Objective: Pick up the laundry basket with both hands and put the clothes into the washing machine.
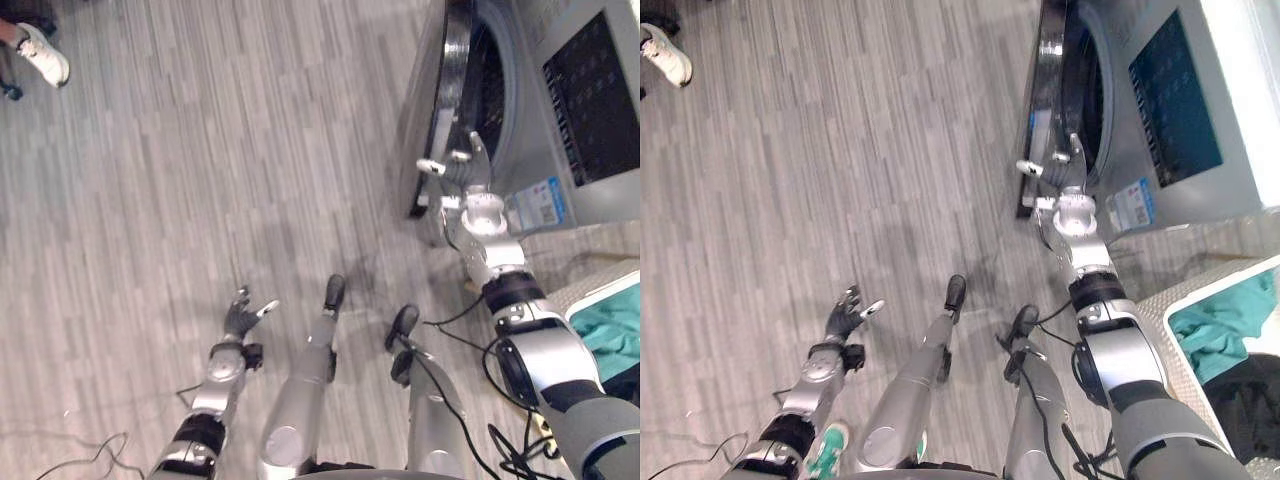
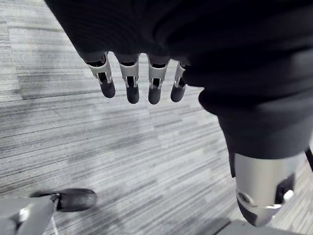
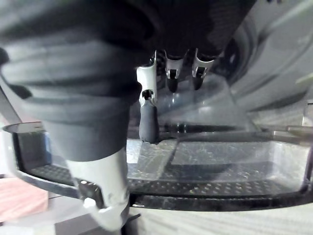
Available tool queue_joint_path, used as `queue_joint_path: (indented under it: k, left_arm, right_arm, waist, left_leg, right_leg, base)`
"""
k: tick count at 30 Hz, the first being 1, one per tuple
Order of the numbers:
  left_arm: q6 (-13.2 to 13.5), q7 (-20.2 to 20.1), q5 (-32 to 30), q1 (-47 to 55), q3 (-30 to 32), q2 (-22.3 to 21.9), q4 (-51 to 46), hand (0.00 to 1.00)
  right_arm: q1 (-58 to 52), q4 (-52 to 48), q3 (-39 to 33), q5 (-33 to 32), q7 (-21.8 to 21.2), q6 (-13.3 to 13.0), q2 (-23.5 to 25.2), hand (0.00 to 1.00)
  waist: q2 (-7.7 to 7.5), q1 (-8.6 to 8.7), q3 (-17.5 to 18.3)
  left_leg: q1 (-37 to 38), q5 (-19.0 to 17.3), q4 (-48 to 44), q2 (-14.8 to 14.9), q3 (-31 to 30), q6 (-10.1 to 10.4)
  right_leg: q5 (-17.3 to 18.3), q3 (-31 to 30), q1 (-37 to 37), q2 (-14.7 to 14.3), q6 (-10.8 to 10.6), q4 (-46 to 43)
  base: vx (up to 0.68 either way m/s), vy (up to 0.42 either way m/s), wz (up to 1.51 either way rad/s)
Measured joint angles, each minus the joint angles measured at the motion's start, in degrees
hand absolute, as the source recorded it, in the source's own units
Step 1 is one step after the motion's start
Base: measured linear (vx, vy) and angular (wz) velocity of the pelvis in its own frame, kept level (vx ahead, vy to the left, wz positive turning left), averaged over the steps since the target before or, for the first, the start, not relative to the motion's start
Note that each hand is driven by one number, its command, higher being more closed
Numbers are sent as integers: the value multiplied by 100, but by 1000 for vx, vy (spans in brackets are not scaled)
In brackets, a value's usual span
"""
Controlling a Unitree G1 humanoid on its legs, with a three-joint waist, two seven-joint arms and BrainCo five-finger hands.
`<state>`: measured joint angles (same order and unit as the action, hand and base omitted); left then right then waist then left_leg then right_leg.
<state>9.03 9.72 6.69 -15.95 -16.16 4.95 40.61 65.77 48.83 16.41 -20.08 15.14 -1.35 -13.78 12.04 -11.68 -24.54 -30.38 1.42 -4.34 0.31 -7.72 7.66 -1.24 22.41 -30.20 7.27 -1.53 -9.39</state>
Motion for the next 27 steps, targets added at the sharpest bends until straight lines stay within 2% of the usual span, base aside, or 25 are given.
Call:
queue_joint_path:
  k: [1, 2, 4, 5, 8, 10, 12, 13, 15, 16, 18, 20, 21, 22, 25, 26, 27]
  left_arm:
    - [-8, -34, -37, -63, -111, -68, 14, 0]
    - [-3, -96, -108, -65, -301, -239, 25, 0]
    - [-2, -99, -190, -125, -494, -267, 29, 0]
    - [-6, -100, -241, -180, -637, -267, 44, 0]
    - [-9, -100, -290, -176, -808, -273, 43, 0]
    - [-7, -97, -290, -187, -809, -268, 37, 0]
    - [-2, -87, -274, -191, -805, -244, -73, 0]
    - [2, -85, -266, -194, -798, -233, -89, 0]
    - [-1, -77, -249, -195, -759, -103, -156, 0]
    - [-5, -76, -235, -196, -705, -85, -177, 0]
    - [-11, -53, -208, -222, -393, -45, -207, 0]
    - [-64, 67, -206, -348, -88, 72, -211, 0]
    - [-99, 81, -212, -376, -15, 109, -236, 0]
    - [-132, 160, -216, -436, 185, 221, -405, 0]
    - [-132, 205, -214, -638, 387, 346, -527, 0]
    - [-132, 246, -211, -949, 505, 455, -528, 0]
    - [-131, 287, -209, -1079, 553, 522, -524, 0]
  right_arm:
    - [277, -2, 97, 3, -75, -34, 75, 0]
    - [769, 62, 197, -1, -59, -73, 293, 0]
    - [1198, 36, 400, 0, -194, -246, 452, 0]
    - [1511, 29, 487, -3, -242, -313, 572, 0]
    - [1919, 35, 888, -3, -379, -384, 792, 0]
    - [1929, 39, 1026, -5, -443, -383, 842, 0]
    - [1931, 45, 988, -25, -524, -383, 631, 0]
    - [1930, 52, 975, -45, -522, -383, 521, 0]
    - [1861, -5, 827, -143, -505, -384, 135, 0]
    - [1764, -124, 790, -169, -504, -388, 12, 0]
    - [1181, -819, 731, -180, -507, -415, -394, 0]
    - [-19, -1764, 548, -99, -546, -471, -841, 0]
    - [-355, -1935, 469, -47, -555, -473, -921, 0]
    - [-1367, -2279, 194, 64, -666, -476, -1039, 0]
    - [-2433, -2349, -129, 230, -873, -475, -1029, 0]
    - [-3081, -2351, -276, 313, -1009, -469, -979, 0]
    - [-3283, -2351, -310, 346, -1053, -464, -926, 0]
  waist:
    - [39, -95, -35]
    - [307, -336, -118]
    - [301, -299, -124]
    - [297, -361, -127]
    - [294, -498, -129]
    - [294, -471, -129]
    - [291, -443, -130]
    - [289, -410, -132]
    - [198, -148, -192]
    - [154, -99, -207]
    - [17, 85, -286]
    - [-120, 367, -346]
    - [-160, 420, -343]
    - [-277, 561, -357]
    - [-353, 766, -352]
    - [-414, 828, -342]
    - [-460, 851, -346]
  left_leg:
    - [-32, 76, -174, 11, -21, -139]
    - [269, 177, -142, 226, -68, -275]
    - [214, 432, 110, 226, -126, -214]
    - [211, 635, 286, 258, -261, -140]
    - [223, 802, 447, 277, -512, -11]
    - [245, 836, 449, 261, -609, 42]
    - [254, 857, 450, 261, -622, 69]
    - [253, 857, 450, 260, -621, 69]
    - [261, 880, 464, 246, -584, 38]
    - [260, 882, 470, 246, -549, 35]
    - [291, 892, 522, 268, -366, 18]
    - [332, 900, 590, 289, -150, -23]
    - [333, 896, 597, 292, -108, -32]
    - [385, 860, 612, 294, 89, -101]
    - [488, 831, 630, 307, 249, -145]
    - [555, 803, 634, 331, 352, -184]
    - [573, 790, 633, 342, 396, -202]
  right_leg:
    - [-32, 1, -14, -6, 35, 45]
    - [-44, 44, -21, -137, 53, -184]
    - [-91, 58, -202, -57, 297, -493]
    - [-25, 108, -286, -52, 423, -672]
    - [320, 99, -424, 14, 475, -1157]
    - [437, 97, -424, 58, 466, -1314]
    - [465, 95, -428, 64, 476, -1353]
    - [465, 90, -428, 64, 476, -1351]
    - [463, 4, -456, 60, 468, -1318]
    - [449, -41, -479, 48, 442, -1302]
    - [346, -226, -514, -25, 381, -1174]
    - [116, -437, -509, -119, 336, -908]
    - [52, -490, -507, -141, 346, -839]
    - [-109, -664, -496, -195, 350, -697]
    - [-219, -794, -393, -247, 320, -522]
    - [-294, -890, -328, -304, 320, -392]
    - [-312, -922, -308, -325, 318, -337]
  base:
    - [-2, -99, 25]
    - [-5, -86, 34]
    - [10, -102, 69]
    - [43, -171, 82]
    - [74, -202, 56]
    - [48, -126, 33]
    - [6, -93, 7]
    - [-38, -46, 0]
    - [-69, -15, -8]
    - [-82, 1, -31]
    - [-64, 9, -44]
    - [-36, 25, -55]
    - [3, 37, -66]
    - [23, 31, -54]
    - [25, 12, -37]
    - [14, -8, -39]
    - [6, -17, -39]
